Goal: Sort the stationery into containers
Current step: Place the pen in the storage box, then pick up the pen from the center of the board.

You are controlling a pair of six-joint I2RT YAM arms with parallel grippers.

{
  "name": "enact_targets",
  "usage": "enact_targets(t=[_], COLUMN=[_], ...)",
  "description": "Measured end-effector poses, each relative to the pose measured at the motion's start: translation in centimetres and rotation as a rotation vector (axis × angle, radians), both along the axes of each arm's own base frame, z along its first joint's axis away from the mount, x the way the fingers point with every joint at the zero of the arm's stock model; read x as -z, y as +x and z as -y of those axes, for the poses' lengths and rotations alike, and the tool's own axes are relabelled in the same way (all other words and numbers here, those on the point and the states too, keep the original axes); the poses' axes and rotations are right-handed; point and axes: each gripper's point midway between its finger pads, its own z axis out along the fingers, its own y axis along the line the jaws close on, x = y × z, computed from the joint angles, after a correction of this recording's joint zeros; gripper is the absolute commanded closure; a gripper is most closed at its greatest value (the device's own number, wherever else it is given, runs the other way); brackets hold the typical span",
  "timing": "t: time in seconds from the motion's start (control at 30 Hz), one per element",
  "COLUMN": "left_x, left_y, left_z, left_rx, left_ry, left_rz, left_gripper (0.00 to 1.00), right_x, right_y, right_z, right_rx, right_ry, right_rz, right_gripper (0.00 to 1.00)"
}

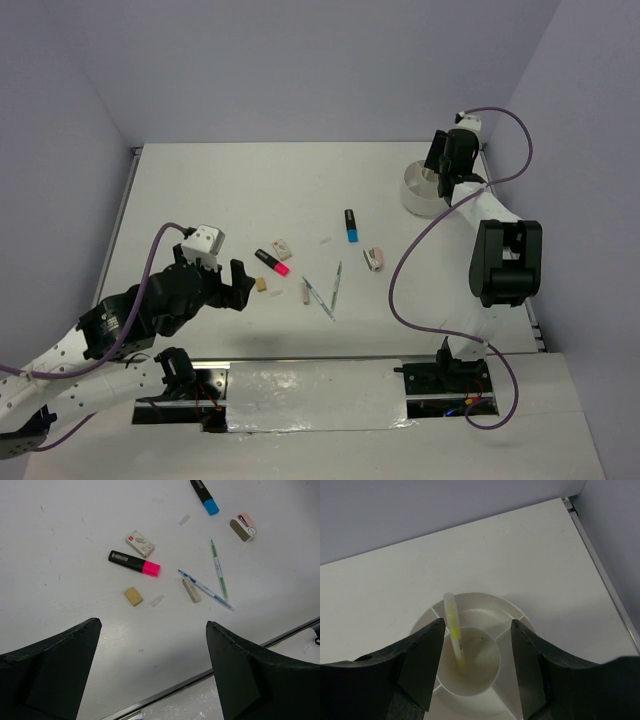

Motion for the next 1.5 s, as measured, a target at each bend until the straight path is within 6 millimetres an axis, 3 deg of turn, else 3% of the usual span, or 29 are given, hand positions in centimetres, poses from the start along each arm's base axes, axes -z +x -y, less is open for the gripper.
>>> enact_targets(t=[0.2, 0.3, 0.4, 0.57, 0.7, 0.8, 0.87, 1.03, 1.17, 1.27, 1.37, 1.5], left_x=[0.0, 0.0, 0.3, 1.5, 2.5, 3.1, 3.2, 2.4, 1.3, 0.5, 0.7, 3.4], left_y=[0.1, 0.3, 0.6, 1.5, 2.1, 2.5, 2.5, 2.6, 2.5, 2.4, 2.7, 2.4], left_z=[-0.1, -0.3, -0.6, -1.3, -1.9, -2.4, -2.7, -4.2, -5.2, -4.8, -3.1, 0.8], left_rx=[-0.005, -0.023, -0.052, -0.119, -0.179, -0.220, -0.234, -0.313, -0.343, -0.307, -0.226, 0.001], left_ry=[0.000, 0.005, 0.023, 0.073, 0.111, 0.135, 0.142, 0.113, 0.057, 0.024, 0.030, 0.088], left_rz=[0.001, 0.004, 0.000, -0.031, -0.063, -0.083, -0.086, -0.064, -0.030, -0.011, -0.012, -0.056], left_gripper=[0.01, 0.01, 0.01, 0.01, 0.01, 0.01, 0.01, 0.01, 0.01, 0.01, 0.01, 0.01], right_x=[0.1, -1.0, -4.9, -12.4, -14.3, -14.0, -12.7, -7.6, -4.6, -2.8, -1.7, -2.7], right_y=[-0.1, -1.0, -2.4, -5.5, -8.4, -11.2, -13.6, -21.5, -26.1, -27.8, -28.6, -29.3], right_z=[-0.8, -1.3, -2.8, -8.0, -12.8, -17.5, -20.1, -25.5, -29.5, -30.5, -30.1, -28.5], right_rx=[-0.021, -0.010, -0.015, -0.112, -0.228, -0.374, -0.468, -0.639, -0.701, -0.683, -0.598, -0.541], right_ry=[0.029, 0.066, 0.107, 0.163, 0.173, 0.163, 0.162, 0.192, 0.221, 0.263, 0.290, 0.329], right_rz=[-0.005, -0.003, 0.061, 0.198, 0.193, 0.145, 0.101, -0.041, -0.129, -0.175, -0.205, -0.159], right_gripper=[0.34, 0.32, 0.29, 0.26, 0.26, 0.26, 0.27, 0.28, 0.28, 0.28, 0.28, 0.28])
